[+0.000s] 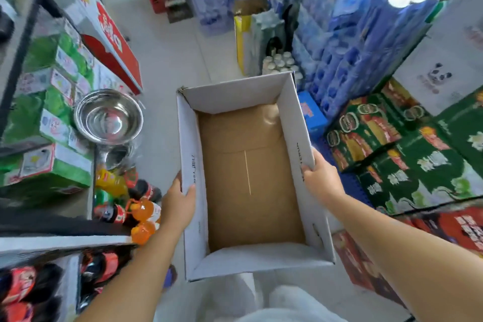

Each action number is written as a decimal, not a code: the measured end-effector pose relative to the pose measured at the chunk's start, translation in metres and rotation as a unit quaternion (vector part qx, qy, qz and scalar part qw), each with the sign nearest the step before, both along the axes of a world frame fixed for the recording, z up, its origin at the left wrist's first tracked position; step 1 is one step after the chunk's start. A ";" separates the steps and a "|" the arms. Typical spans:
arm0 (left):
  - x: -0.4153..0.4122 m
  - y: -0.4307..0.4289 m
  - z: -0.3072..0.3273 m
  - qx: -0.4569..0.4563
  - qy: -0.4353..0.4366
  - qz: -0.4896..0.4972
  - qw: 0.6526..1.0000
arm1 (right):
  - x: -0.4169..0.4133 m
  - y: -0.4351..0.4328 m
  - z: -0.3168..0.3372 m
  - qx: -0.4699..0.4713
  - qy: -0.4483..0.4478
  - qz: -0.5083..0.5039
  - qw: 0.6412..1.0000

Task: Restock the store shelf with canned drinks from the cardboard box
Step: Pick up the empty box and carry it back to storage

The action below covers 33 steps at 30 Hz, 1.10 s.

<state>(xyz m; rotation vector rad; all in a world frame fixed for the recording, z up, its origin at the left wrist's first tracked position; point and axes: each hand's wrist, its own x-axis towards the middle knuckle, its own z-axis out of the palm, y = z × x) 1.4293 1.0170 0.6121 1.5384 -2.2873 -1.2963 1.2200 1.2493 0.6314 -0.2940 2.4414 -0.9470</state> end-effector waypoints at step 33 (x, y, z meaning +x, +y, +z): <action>-0.596 -0.729 -0.013 0.002 -0.019 -0.003 1.000 | -0.594 -0.729 -0.013 0.001 -0.032 -0.008 0.999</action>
